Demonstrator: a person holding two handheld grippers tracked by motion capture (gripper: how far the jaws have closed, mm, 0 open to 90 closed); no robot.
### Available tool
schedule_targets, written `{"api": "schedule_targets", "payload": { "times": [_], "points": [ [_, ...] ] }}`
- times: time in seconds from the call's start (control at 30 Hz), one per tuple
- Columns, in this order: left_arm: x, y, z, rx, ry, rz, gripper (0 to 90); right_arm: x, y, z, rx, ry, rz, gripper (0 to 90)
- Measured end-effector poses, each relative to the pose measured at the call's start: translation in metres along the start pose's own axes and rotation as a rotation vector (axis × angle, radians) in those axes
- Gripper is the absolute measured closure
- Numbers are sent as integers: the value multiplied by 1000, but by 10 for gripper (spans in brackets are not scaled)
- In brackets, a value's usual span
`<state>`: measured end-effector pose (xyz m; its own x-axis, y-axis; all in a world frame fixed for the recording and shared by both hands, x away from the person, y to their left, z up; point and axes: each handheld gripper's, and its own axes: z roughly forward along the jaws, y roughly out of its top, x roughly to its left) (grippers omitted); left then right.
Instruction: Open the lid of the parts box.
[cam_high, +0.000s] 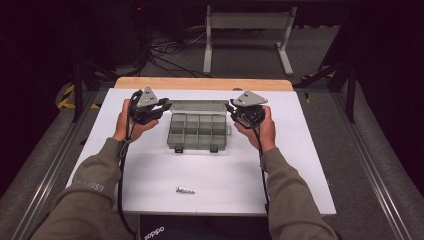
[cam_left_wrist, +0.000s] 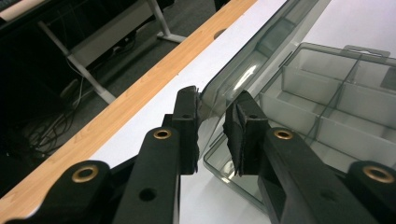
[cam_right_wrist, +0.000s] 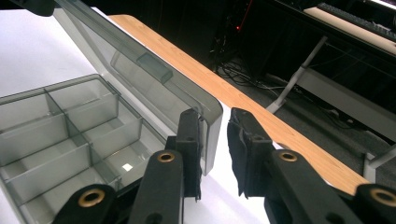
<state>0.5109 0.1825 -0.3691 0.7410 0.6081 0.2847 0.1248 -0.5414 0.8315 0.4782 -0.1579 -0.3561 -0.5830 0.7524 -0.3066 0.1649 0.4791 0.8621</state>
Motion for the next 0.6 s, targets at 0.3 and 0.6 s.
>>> {"api": "schedule_targets", "payload": {
  "times": [0.3, 0.6],
  "points": [
    [12, -3, 10, -18, -28, -74, 764, -7, 4, 9, -8, -4, 40, 748],
    [17, -6, 23, -16, -24, -128, 762, -15, 5, 21, -12, -13, 82, 777]
  ]
}}
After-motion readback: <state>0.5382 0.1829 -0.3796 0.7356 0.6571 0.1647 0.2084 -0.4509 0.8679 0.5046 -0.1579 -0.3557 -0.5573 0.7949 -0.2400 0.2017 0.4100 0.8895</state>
